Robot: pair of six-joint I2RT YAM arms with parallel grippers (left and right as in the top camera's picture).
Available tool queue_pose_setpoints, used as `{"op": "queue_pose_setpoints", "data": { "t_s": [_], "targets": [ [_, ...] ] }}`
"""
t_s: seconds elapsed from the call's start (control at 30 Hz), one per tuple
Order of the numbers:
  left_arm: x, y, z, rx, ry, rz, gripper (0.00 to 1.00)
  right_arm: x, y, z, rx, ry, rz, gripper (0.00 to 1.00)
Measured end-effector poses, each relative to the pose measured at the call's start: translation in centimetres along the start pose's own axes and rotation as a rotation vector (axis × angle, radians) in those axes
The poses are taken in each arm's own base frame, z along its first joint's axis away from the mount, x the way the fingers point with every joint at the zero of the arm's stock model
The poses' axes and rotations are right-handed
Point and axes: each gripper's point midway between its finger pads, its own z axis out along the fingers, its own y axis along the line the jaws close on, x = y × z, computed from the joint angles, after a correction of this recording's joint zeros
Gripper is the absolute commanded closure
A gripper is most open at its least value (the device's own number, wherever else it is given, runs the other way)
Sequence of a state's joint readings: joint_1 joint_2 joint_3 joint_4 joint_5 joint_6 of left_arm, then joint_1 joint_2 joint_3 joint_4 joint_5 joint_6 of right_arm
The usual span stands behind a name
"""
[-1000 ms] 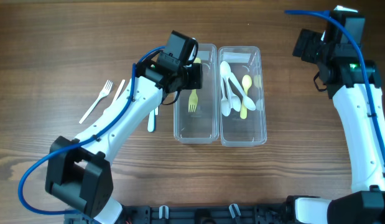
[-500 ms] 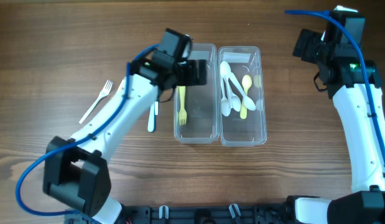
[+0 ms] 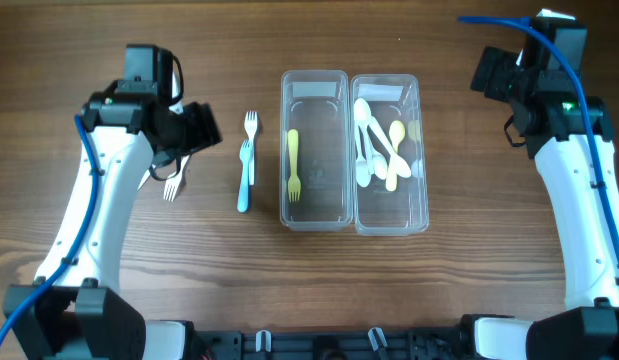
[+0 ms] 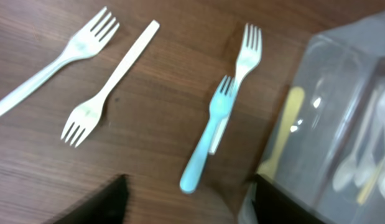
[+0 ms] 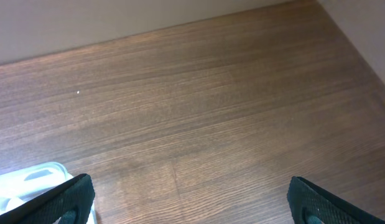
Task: Pack container
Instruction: 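Move the left gripper back over the light-blue fork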
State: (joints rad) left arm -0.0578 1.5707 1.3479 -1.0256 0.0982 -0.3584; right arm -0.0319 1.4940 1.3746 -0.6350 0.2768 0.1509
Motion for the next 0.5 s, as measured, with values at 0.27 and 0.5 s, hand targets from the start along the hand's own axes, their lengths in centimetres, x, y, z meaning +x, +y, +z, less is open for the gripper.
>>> {"op": "queue_pose_setpoints", "data": {
  "t_s": [0.27,0.5],
  "targets": [
    [2.9,0.1,7.7,0.02,-0.003,0.061,0.53,0.0,0.0,0.0,0.0,0.0,0.0,0.0],
    [4.0,-1.6,8.9,0.047,-0.017,0.193,0.54,0.0,0.0,0.0,0.0,0.0,0.0,0.0]
  ]
}}
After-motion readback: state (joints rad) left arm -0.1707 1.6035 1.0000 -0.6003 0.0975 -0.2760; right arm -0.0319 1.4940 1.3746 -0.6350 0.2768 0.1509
